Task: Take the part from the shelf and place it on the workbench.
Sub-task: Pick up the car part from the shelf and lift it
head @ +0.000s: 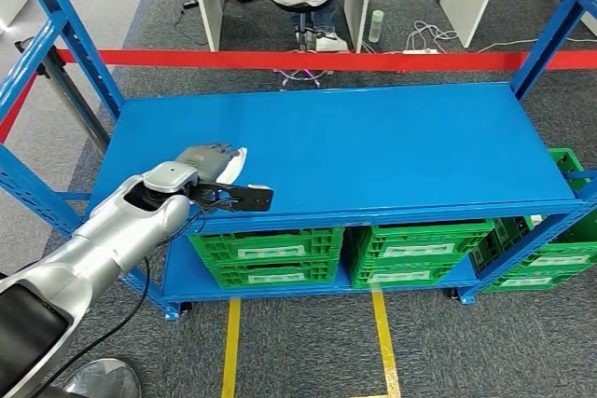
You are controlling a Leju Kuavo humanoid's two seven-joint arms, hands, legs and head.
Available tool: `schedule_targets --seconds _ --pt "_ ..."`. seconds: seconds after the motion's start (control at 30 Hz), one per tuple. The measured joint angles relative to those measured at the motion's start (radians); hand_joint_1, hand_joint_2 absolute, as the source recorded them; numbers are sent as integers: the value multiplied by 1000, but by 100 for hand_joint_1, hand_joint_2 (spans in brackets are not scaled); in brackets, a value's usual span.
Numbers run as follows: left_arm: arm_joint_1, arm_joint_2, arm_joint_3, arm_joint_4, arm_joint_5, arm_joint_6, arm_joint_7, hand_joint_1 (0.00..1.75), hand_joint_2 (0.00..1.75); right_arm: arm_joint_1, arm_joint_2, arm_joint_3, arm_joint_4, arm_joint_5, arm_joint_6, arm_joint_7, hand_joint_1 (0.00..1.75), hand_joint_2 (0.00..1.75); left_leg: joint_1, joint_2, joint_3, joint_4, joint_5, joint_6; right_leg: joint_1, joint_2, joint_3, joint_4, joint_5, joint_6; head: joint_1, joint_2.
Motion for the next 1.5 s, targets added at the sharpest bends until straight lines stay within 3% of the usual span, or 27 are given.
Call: schedule_targets --seconds 0.3,0.87,1.3,1.33,1.43,1.5 --pt "-9 8 -14 2 50 -9 11 0 175 0 0 -15 0 -2 -8 3 0 175 0 0 0 0 0 0 0 0 0 0 0 0 0 0" --pt "44 67 -22 24 41 76 35 0 175 0 3 -27 0 -3 -11 6 0 175 0 0 0 0 0 0 0 -1 0 0 0 0 0 0" --pt "65 83 -5 58 12 135 39 0 175 -1 3 -30 0 6 -11 6 0 175 0 0 0 0 0 0 0 -1 1 0 0 0 0 0" --pt "66 83 -2 62 7 141 39 34 175 -1 3 -30 0 7 -11 6 0 175 0 0 0 0 0 0 0 -1 1 0 0 0 0 0" --pt "71 79 8 75 -8 163 39 164 175 -1 3 -30 0 10 -11 6 0 175 0 0 1 0 1 0 0 -1 2 0 0 0 0 0" --pt "76 76 16 82 -17 175 40 175 175 -1 3 -31 0 11 -12 6 0 175 0 -1 2 0 1 -1 0 -1 3 0 0 0 0 0"
